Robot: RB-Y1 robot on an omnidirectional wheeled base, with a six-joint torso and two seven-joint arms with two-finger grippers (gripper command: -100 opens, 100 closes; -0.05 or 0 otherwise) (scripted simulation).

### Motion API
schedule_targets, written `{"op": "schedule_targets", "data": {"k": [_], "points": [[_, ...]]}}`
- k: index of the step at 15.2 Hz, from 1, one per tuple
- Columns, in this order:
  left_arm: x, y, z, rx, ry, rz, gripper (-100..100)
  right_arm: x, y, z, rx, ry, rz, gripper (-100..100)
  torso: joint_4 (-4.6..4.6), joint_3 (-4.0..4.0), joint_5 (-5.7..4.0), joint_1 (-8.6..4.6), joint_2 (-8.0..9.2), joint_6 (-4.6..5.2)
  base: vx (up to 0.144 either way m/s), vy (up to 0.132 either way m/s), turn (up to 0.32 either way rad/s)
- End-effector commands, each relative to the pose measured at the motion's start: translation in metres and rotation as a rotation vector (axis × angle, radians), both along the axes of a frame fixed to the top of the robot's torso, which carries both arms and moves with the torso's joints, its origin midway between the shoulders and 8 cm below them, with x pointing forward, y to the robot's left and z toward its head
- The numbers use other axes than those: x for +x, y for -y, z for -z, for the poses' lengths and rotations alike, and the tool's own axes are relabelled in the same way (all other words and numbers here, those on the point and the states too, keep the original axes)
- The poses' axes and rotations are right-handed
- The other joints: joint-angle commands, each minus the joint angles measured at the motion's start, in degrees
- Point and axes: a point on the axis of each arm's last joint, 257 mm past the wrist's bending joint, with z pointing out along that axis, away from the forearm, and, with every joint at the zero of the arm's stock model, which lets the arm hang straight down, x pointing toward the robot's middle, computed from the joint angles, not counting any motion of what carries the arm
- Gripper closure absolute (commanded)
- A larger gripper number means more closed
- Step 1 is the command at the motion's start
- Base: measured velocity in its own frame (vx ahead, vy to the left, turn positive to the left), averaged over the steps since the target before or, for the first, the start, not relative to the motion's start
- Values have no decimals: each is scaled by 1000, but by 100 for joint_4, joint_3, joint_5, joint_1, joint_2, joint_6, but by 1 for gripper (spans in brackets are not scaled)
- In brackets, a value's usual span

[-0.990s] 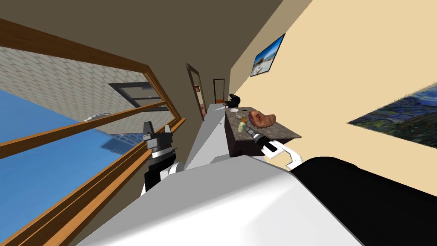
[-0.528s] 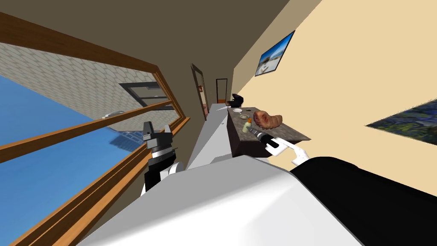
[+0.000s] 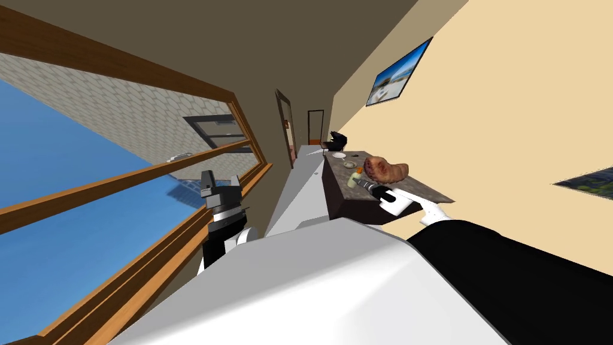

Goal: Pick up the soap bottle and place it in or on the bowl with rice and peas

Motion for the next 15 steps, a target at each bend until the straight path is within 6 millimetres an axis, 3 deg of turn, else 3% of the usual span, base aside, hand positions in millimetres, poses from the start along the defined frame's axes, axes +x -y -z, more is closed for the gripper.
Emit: {"op": "schedule_targets", "data": {"k": [1,2,3,6,7,9,10,14,15], "points": [[0,0,0,0,0,0,0,-2,17,-2,-39,-28,23,-100,0,0,0,0,0,0,16,73,79],[0,0,0,0,0,0,0,-6,34,-3,-75,-57,50,-100,0,0,-1,-2,1,0,21,77,121],[0,0,0,0,0,0,0,-5,34,-5,-79,-58,47,-100,0,0,0,-1,-1,-1,19,67,84],[0,0,0,0,0,0,0,-12,65,-11,-152,-110,92,-100,0,0,-2,-9,-1,1,24,57,74],[0,0,0,0,0,0,0,-12,65,-11,-152,-110,92,-100,0,0,-3,-9,0,0,18,52,80],[0,0,0,0,0,0,0,-17,90,-18,-214,-154,130,-100,0,0,-2,-10,-1,0,27,61,117],[0,0,0,0,0,0,0,-17,90,-18,-214,-154,130,-100,-1,-2,-2,-8,-3,-2,28,57,86],[0,0,0,0,0,0,0,-25,122,-30,-293,-211,180,-100,-2,-5,-2,-7,-9,0,44,57,91],[0,0,0,0,0,0,0,-22,112,-29,-273,-195,166,-100,-2,-6,-3,-9,-9,0,26,30,24]]}}
